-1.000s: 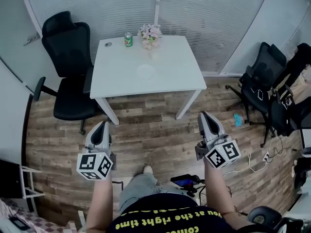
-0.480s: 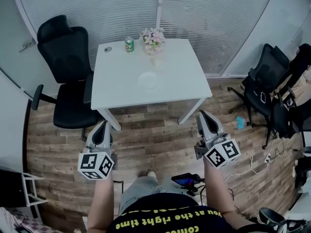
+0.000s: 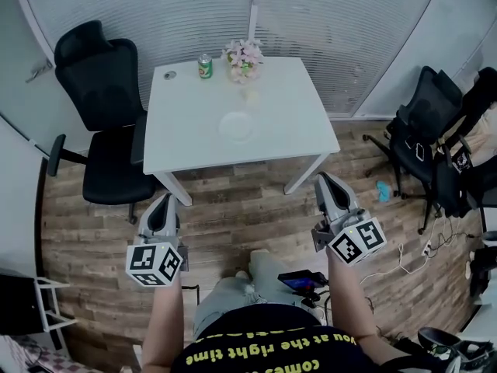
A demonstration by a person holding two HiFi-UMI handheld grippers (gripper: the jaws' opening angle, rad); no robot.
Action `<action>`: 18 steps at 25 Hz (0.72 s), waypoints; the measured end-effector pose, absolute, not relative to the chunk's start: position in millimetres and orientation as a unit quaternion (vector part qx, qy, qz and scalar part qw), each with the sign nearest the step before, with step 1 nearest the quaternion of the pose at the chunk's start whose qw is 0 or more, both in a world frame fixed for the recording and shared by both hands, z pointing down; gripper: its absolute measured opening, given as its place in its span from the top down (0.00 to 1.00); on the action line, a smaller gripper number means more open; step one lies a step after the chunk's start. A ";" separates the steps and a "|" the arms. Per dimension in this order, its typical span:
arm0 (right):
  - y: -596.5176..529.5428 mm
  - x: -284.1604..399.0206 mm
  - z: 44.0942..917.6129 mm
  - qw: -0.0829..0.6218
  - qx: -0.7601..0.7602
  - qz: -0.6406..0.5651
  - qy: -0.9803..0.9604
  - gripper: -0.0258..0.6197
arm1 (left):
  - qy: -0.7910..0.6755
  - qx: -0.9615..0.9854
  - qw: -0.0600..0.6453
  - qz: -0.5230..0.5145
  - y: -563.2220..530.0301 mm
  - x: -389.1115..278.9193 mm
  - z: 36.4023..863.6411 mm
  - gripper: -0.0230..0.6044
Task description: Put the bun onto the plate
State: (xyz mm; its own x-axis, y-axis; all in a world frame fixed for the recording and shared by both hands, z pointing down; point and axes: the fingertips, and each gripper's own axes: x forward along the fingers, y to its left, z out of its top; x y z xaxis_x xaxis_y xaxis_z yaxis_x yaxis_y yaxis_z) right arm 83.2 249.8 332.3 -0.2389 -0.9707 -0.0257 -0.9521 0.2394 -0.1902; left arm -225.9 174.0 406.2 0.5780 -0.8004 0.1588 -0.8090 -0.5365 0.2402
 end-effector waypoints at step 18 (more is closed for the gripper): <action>200.1 92.1 340.8 0.076 -0.589 -0.078 0.801 0.95 | -0.482 0.864 0.146 0.013 138.4 -219.1 413.7 0.96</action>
